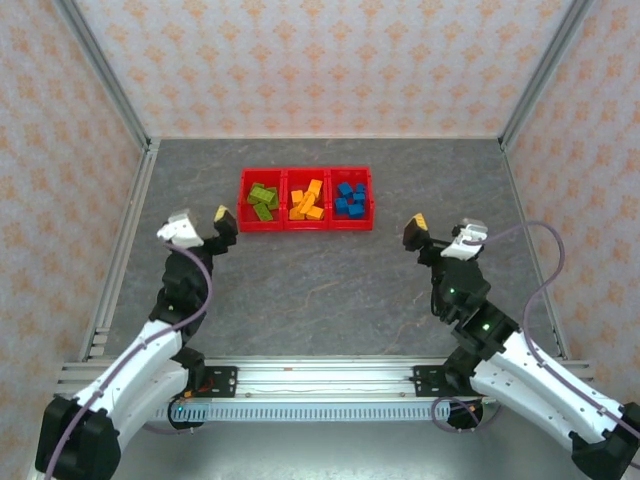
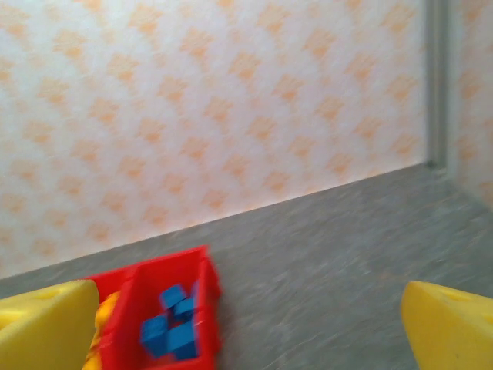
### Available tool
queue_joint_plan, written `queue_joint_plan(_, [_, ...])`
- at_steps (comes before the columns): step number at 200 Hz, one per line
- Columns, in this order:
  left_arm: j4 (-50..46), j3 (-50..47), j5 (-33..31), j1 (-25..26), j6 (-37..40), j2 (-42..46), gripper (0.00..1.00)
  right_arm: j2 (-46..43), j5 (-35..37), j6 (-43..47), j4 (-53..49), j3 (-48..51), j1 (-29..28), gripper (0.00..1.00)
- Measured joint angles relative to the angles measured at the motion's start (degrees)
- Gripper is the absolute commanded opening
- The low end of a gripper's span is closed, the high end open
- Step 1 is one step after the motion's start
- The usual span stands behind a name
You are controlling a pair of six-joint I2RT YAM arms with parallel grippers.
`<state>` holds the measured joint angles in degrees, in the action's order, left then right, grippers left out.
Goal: Sort the legos into containers by color
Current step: Place the lego in the container, then reset both arms
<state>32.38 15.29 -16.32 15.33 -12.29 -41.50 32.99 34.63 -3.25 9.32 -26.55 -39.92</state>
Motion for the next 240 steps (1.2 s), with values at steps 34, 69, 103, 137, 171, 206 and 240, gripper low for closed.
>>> queue_joint_plan(34, [5.66, -3.41, -3.91, 0.00, 2.19, 4.81, 0.99, 10.56, 0.07, 4.13, 8.33, 0.24, 13.03, 1.00])
queue_joint_plan(69, [6.32, -3.61, -5.16, 0.00, 3.06, 5.38, 0.99, 21.77, -1.09, 5.90, 22.64, 6.78, 19.96, 1.00])
queue_joint_plan(103, [5.95, -3.89, -5.25, 0.00, 3.89, 5.77, 0.99, 34.73, -5.29, 5.46, 37.20, 13.79, 23.34, 1.00])
queue_joint_plan(137, [5.51, -4.57, -6.73, 0.00, 5.60, 7.87, 0.99, 42.10, -11.23, 5.49, 46.66, 17.53, 26.64, 1.00])
queue_joint_plan(171, [5.66, -7.52, -8.24, 0.00, 6.82, 8.37, 0.99, 46.66, -15.96, 7.65, 59.63, 17.90, 28.65, 1.00])
queue_joint_plan(206, [5.84, -9.66, -9.33, 0.00, 7.91, 7.56, 0.99, 55.17, -20.48, 6.69, 63.71, 17.22, 33.55, 1.00])
queue_joint_plan(240, [12.74, -13.51, -12.59, -0.09, 10.93, 0.87, 0.99, 55.04, -22.71, 5.01, 63.56, 15.02, 35.63, 1.00])
